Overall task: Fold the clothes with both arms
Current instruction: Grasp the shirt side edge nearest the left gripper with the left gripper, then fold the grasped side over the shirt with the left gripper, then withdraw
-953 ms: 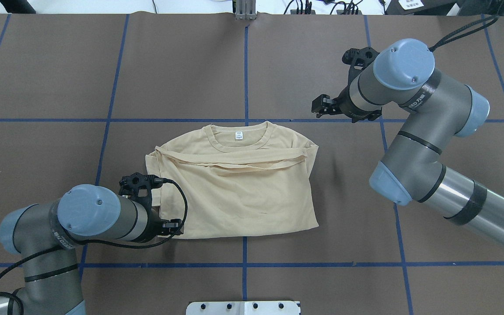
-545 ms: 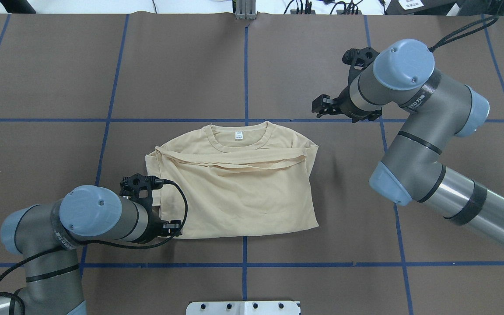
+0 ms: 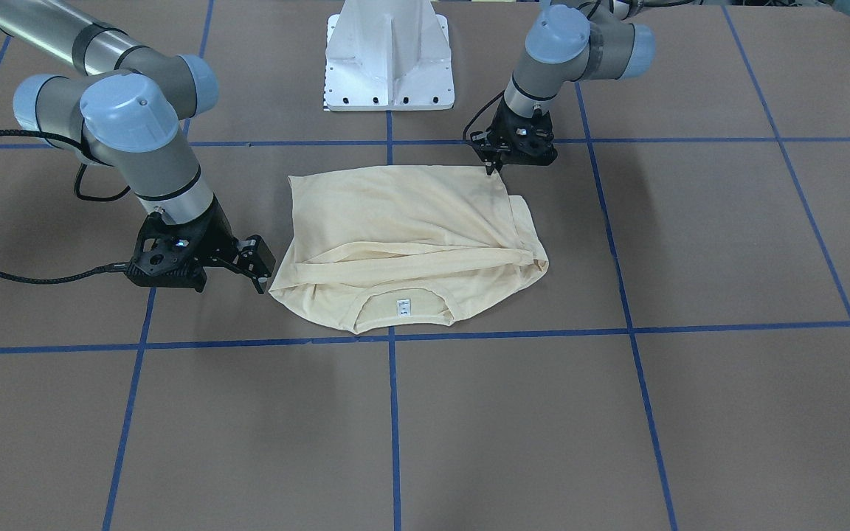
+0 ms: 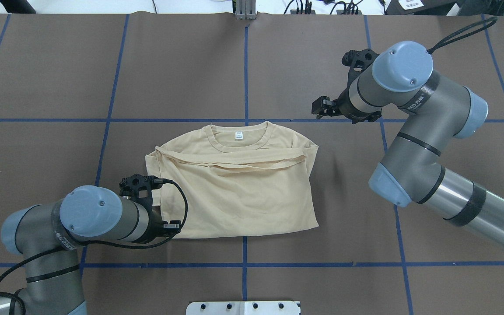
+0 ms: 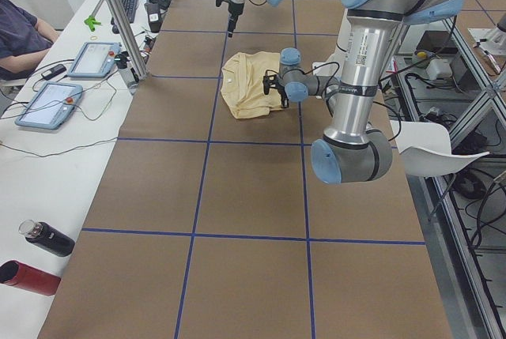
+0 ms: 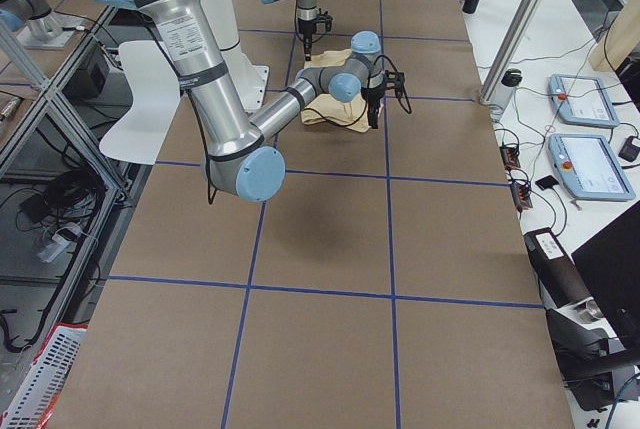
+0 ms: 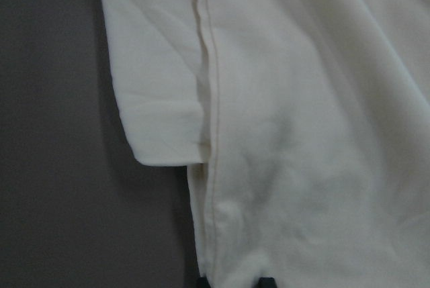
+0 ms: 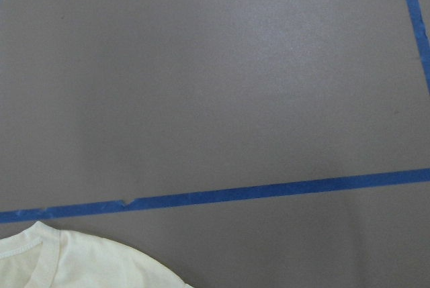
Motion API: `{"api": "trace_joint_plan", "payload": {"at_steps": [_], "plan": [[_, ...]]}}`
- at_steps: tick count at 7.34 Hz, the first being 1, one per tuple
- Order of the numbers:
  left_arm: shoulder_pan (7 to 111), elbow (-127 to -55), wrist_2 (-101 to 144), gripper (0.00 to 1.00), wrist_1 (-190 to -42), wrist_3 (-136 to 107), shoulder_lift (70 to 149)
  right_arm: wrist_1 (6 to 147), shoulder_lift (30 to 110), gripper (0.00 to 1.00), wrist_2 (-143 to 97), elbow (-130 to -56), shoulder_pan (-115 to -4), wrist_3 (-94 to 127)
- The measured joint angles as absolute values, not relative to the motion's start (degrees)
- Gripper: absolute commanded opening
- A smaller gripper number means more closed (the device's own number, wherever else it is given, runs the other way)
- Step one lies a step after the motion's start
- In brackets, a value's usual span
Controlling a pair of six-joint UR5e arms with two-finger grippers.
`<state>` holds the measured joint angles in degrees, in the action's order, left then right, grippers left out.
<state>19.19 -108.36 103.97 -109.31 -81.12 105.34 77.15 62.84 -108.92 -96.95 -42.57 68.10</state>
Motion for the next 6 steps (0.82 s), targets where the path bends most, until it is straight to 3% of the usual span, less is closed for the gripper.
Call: {"api": "trace_joint_plan", "payload": {"at_steps": [3, 6], "plan": [[20.75, -109.64, 103.98, 0.00, -107.02, -79.60, 104.66, 76.95, 62.84, 1.00, -108.82, -96.71, -42.31, 68.11], [29.30, -107.44, 103.79, 0.00, -104.22, -71.21, 104.88, 76.78, 62.84, 1.00, -108.79, -96.60, -42.04, 68.12]]}}
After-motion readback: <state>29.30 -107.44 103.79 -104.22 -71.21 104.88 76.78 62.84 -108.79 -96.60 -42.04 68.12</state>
